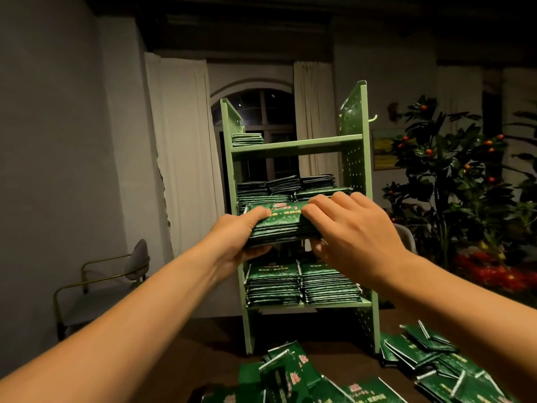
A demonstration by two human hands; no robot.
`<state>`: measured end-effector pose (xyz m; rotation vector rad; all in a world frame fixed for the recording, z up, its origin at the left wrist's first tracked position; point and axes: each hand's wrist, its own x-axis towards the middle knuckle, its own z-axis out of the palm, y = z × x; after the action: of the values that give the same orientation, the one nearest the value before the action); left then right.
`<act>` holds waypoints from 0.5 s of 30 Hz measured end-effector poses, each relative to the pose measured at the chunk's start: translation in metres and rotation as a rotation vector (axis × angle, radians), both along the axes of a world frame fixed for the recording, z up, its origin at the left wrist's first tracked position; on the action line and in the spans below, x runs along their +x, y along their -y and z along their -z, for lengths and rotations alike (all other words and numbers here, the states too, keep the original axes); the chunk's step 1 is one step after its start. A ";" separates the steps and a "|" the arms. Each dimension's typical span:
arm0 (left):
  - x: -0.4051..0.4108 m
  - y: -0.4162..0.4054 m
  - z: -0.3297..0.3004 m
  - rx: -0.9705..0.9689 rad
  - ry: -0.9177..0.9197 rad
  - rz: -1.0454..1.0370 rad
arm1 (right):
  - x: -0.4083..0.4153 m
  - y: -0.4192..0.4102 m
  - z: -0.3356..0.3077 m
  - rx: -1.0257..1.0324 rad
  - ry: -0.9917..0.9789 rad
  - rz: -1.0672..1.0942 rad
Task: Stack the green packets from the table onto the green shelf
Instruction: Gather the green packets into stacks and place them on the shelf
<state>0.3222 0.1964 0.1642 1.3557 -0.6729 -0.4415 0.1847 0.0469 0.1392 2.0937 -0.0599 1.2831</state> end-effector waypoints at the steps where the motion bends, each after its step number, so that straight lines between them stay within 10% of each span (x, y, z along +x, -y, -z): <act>1: 0.005 0.001 -0.003 -0.022 -0.006 0.015 | 0.006 0.004 -0.003 0.016 -0.001 -0.005; 5: 0.031 0.004 -0.011 -0.085 0.078 -0.122 | 0.029 0.017 -0.028 0.241 0.042 -0.069; 15: 0.078 0.003 0.006 0.252 1.181 -0.446 | 0.097 0.038 -0.070 0.408 -0.005 -0.097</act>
<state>0.3999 0.1938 0.1579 1.9087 -1.2334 0.7402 0.2819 0.0084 0.2088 2.4688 -0.2391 1.4158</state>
